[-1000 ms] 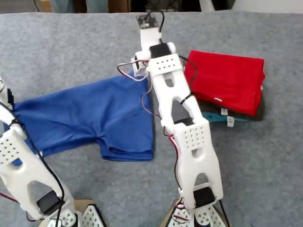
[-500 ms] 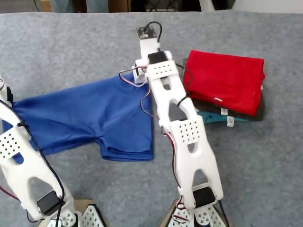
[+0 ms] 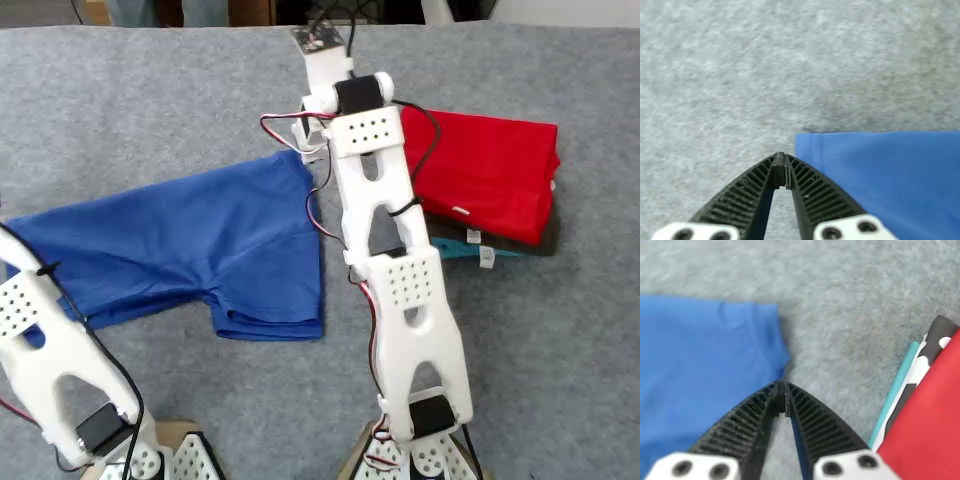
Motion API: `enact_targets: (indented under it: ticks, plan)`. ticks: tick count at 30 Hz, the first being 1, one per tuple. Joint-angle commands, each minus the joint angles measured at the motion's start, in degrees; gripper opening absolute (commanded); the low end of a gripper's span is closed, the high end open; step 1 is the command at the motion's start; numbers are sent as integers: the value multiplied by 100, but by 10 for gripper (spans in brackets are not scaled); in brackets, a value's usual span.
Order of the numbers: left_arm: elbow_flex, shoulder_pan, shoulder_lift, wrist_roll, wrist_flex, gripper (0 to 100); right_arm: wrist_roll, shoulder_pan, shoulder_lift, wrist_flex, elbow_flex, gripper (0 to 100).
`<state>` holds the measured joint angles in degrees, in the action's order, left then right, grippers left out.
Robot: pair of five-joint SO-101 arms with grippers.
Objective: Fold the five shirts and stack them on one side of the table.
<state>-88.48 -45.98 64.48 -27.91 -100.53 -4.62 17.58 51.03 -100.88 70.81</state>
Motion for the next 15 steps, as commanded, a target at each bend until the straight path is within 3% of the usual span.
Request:
enact_targets:
  ticks: [1, 8, 15]
  plan:
    - [-286, -259, -290, 9, -44, 29, -545, 484, -1613, -35, -1798, 15]
    - [-242, -734, -536, 18, -44, 29, -2040, 1178, -3890, 624, -5015, 15]
    - [-233, -989, -448, 18, -44, 29, -3226, 1793, -5077, 1846, -7723, 16]
